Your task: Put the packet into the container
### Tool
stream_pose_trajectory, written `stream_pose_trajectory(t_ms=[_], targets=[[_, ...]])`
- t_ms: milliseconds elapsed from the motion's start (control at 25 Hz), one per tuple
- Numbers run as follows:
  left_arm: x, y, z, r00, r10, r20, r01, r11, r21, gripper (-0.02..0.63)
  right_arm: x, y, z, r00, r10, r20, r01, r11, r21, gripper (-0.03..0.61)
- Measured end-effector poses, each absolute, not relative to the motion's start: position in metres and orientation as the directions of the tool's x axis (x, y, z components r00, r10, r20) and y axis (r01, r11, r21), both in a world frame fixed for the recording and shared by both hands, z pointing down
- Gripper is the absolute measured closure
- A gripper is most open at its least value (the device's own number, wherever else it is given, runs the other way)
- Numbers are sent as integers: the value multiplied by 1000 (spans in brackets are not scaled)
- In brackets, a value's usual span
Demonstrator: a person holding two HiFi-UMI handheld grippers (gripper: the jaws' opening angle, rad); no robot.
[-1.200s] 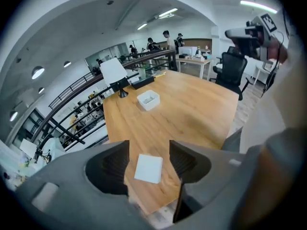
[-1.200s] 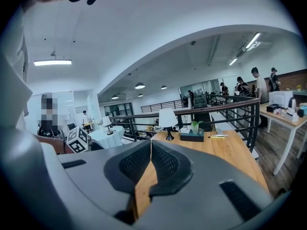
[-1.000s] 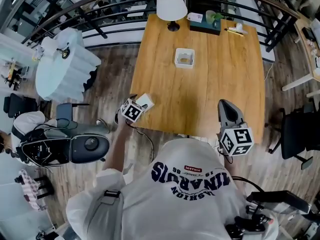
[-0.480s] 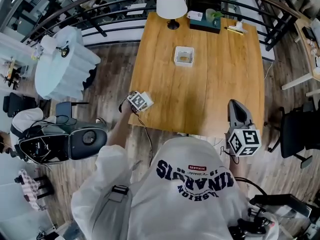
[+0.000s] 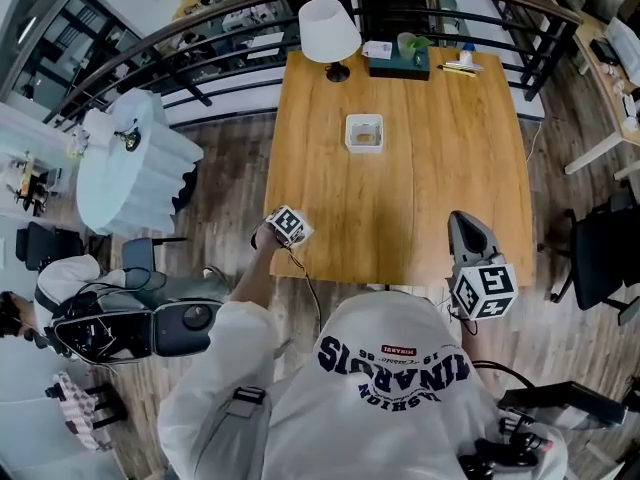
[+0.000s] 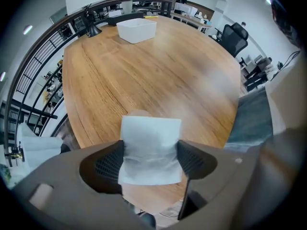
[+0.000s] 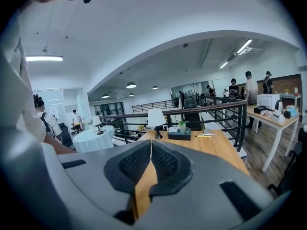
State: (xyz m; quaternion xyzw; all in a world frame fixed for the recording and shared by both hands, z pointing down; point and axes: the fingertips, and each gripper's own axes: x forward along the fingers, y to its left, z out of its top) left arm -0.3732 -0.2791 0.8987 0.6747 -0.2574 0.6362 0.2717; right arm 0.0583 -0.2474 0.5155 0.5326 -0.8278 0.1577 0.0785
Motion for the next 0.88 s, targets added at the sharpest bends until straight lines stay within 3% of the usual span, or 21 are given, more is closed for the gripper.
stream_pose_trajectory(t_ms=[880], targets=[[-370, -280, 894, 50, -25, 998, -700, -714, 17, 259, 35, -252, 520, -460, -834, 305, -888, 425, -178, 568]])
